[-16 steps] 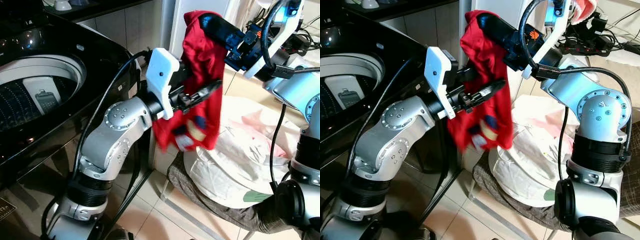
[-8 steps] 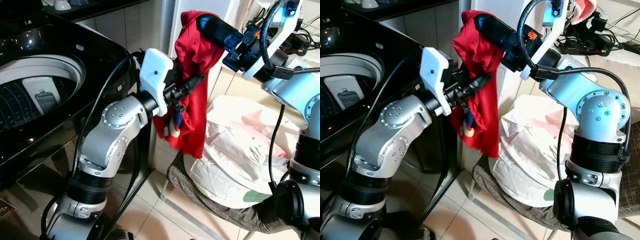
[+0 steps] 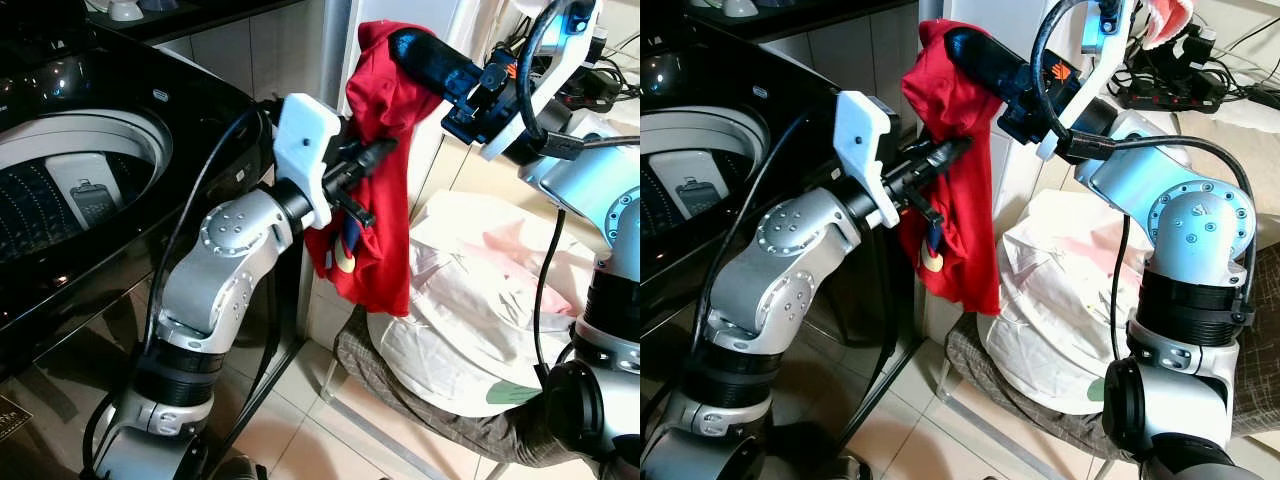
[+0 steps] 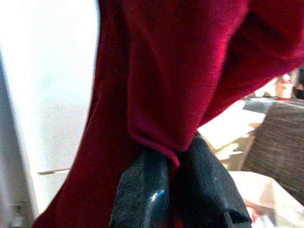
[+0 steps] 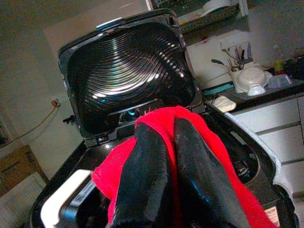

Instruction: Clothes washing

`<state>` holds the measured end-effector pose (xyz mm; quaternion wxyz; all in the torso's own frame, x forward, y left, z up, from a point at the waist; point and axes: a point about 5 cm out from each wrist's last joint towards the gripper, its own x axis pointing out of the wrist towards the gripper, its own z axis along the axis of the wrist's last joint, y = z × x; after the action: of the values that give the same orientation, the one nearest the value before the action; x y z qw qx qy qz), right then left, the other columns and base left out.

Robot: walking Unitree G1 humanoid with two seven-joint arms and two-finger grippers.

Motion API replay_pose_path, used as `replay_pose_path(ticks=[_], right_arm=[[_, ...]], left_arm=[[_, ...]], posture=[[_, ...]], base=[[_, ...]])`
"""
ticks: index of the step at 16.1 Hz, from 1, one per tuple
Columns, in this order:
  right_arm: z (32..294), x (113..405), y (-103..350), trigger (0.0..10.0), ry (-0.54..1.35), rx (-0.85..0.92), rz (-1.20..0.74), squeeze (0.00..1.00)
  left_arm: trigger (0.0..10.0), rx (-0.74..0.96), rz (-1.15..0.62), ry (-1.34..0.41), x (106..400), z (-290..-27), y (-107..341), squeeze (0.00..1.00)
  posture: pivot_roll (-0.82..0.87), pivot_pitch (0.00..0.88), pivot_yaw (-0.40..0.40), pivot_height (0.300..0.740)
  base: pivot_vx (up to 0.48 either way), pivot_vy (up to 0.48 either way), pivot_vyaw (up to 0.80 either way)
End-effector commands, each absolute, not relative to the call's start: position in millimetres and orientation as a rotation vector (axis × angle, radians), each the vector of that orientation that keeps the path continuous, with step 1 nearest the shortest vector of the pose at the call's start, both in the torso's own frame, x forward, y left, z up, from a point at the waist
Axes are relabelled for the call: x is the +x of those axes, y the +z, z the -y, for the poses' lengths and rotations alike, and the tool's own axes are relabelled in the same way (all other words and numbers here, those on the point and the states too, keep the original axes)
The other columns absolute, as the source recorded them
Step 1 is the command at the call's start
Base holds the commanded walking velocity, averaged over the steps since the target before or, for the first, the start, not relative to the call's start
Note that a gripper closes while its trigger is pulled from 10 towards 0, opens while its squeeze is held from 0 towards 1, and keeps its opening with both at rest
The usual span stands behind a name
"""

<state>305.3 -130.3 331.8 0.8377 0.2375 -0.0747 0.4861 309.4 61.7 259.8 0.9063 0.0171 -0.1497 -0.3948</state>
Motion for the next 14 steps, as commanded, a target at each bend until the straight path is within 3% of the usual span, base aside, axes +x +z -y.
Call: replay_pose_path(ticks=[1,2,3,5,6,8,9,10,11,12,14], right_arm=[[128.8,298.5,342.4,0.0,1.055,0.479,0.206,0.00],[129.2,298.9,342.6,1.8,1.041,0.472,0.212,0.00],[129.9,296.5,342.6,10.0,1.064,0.510,0.222,1.00],[130.2,292.8,340.0,10.0,1.066,0.469,0.218,1.00],[128.0,291.7,333.9,10.0,1.051,0.396,0.190,0.00],[116.2,285.5,311.7,10.0,1.059,0.213,0.108,0.00],[114.1,285.8,308.7,10.0,1.052,0.203,0.098,0.00],[109.4,288.0,301.5,10.0,1.024,0.186,0.067,0.00],[107.0,288.7,297.6,10.0,1.014,0.172,0.053,0.00],[104.1,289.1,293.4,10.0,1.005,0.161,0.036,0.00],[98.7,284.9,283.9,10.0,1.016,0.113,-0.008,0.00]], left_arm=[[0.0,0.061,0.345,-0.769,315.0,-67.9,268.4,0.00],[0.0,0.081,0.357,-0.713,321.4,-77.5,271.6,0.00],[0.0,0.149,0.379,-0.545,340.0,-108.6,283.7,0.00],[0.0,0.279,0.426,-0.340,359.8,-153.9,308.9,0.00],[0.0,0.354,0.467,-0.223,367.9,-180.6,330.3,0.00],[0.0,0.567,0.548,0.048,375.1,-230.2,387.0,0.00],[0.0,0.605,0.546,0.103,376.2,-238.0,393.4,0.00],[0.0,0.669,0.416,0.175,387.2,-252.7,384.5,0.00],[7.1,0.751,0.286,0.197,394.1,-258.9,365.2,0.00],[10.0,0.815,0.191,0.235,397.9,-266.3,344.7,0.00],[10.0,0.847,-0.012,0.158,404.1,-268.5,302.9,0.00]], posture=[[-0.02,0.000,-0.088,0.740],[-0.02,0.000,-0.086,0.740],[-0.02,0.000,-0.087,0.740],[-0.01,0.000,-0.085,0.740],[-0.01,0.000,-0.082,0.740],[-0.01,0.000,-0.072,0.740],[-0.01,0.000,-0.069,0.740],[-0.01,0.000,-0.068,0.740],[-0.01,0.000,-0.066,0.740],[-0.01,0.000,-0.066,0.740],[-0.02,0.000,-0.060,0.740]], base=[[0.000,0.000,0.00],[0.000,0.000,0.00],[0.000,0.000,0.00],[0.000,0.000,0.00],[0.000,0.000,0.00],[0.000,0.000,0.00],[0.000,0.000,0.00],[0.000,0.000,0.00],[0.000,0.000,0.00],[0.000,0.000,0.00],[0.000,0.000,0.00]])
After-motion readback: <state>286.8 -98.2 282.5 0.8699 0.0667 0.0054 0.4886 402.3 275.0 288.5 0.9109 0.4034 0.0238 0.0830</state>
